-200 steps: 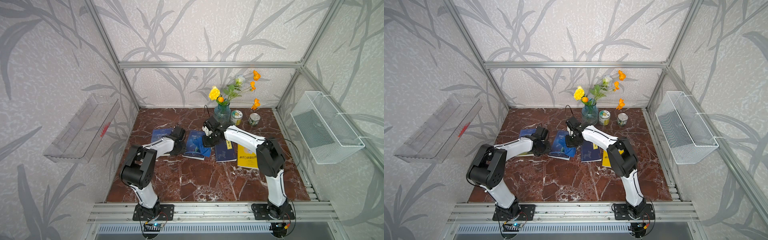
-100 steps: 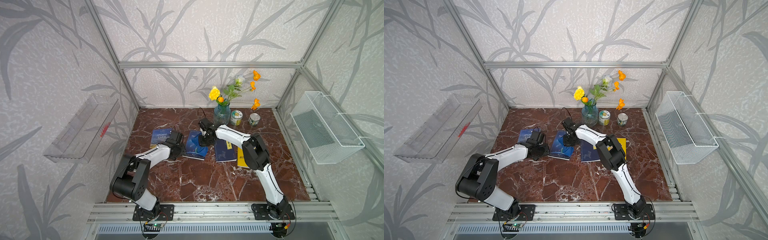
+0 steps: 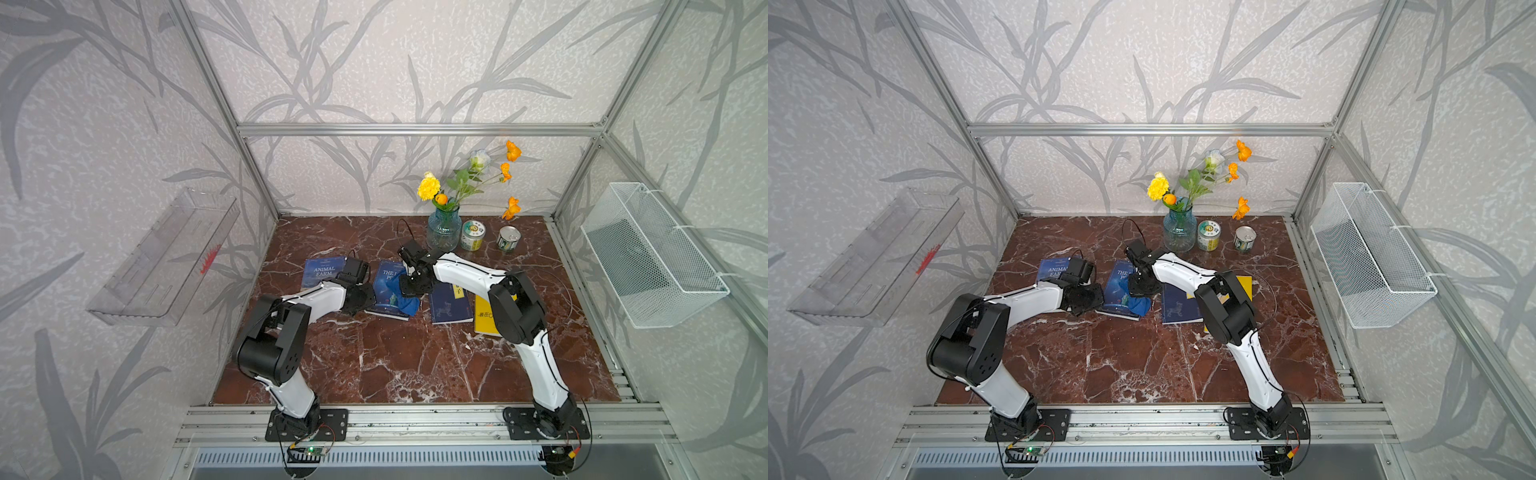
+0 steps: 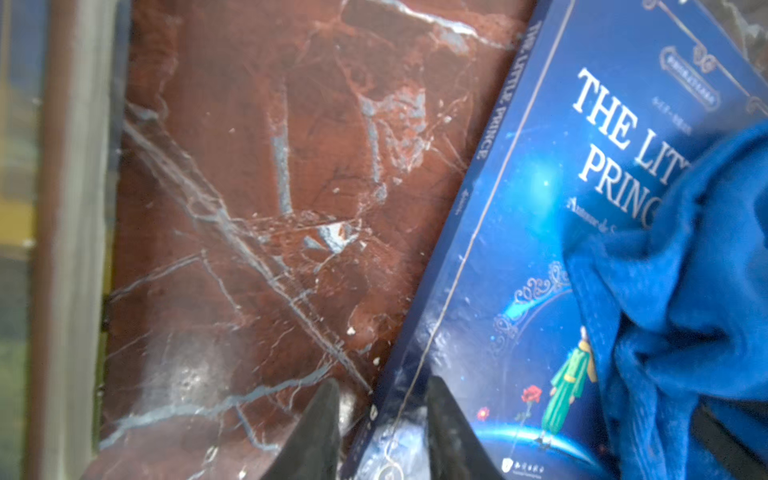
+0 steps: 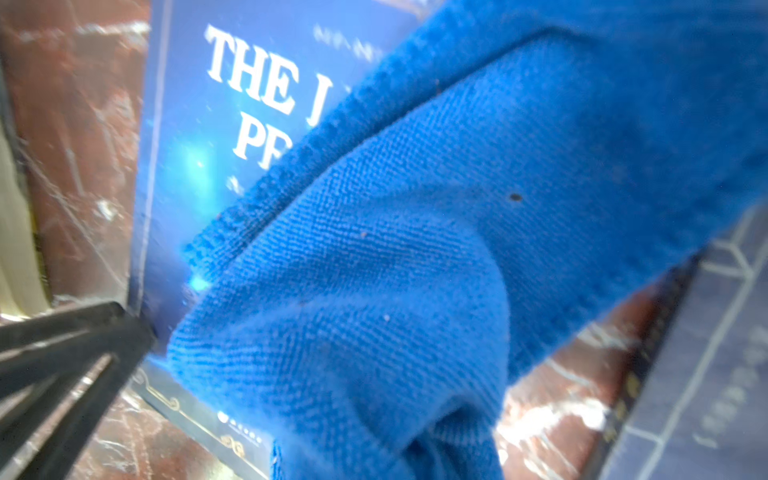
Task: Wipe the cover of the book
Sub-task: Wipe the dirt from the cover of the book.
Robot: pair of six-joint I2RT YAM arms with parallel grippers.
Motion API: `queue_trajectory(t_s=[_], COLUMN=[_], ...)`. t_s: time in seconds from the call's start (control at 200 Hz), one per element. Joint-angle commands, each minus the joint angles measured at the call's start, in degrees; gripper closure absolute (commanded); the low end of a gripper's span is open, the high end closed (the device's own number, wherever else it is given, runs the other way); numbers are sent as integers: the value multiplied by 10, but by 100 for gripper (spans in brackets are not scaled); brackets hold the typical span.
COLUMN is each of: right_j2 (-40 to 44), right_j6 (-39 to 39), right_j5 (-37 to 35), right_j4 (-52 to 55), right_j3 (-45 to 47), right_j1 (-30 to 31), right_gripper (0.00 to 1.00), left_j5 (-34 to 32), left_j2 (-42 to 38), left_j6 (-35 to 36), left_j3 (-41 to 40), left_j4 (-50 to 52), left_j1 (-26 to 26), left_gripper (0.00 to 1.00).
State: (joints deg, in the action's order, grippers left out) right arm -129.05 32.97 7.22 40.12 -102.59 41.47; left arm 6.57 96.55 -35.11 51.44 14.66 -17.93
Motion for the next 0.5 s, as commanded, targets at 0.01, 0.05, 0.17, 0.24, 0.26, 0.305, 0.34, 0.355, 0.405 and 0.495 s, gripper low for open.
queue_trajectory(t_s=[0.01,0.05,0.17,0.24,0.26,0.305,0.34,0.355,0.405,0.495], right_j2=[-7,-19,-75,-121,-136,-169,-194,-203,-234,-261], right_j6=[4,4,8,10,8,5,0,-1,-5,-10], right_j5=[-23,-21,0,6,5,1,-1,-2,-5,-16], right_j4=[60,59,60,87,99,128,149,158,188,218], right_j3=[11,-1,-54,-111,-133,-182,-222,-238,-286,-326], right_j1=[11,9,-15,-28,-30,-32,-32,-32,-31,-24], right_gripper=[90,91,91,91,91,91,91,91,91,91], left_j5=[-14,-14,-7,-9,-9,-7,-5,-3,1,0], left_j2=[15,18,41,57,60,64,66,66,66,64], left_j6=[2,2,3,6,6,7,6,7,6,5], left_j3=[9,11,21,33,35,38,39,38,37,36], left_j4=[34,34,43,57,59,62,62,61,59,60], left_j1=[1,1,1,1,1,0,1,1,1,1], left_gripper=[71,73,80,83,84,85,85,85,85,86])
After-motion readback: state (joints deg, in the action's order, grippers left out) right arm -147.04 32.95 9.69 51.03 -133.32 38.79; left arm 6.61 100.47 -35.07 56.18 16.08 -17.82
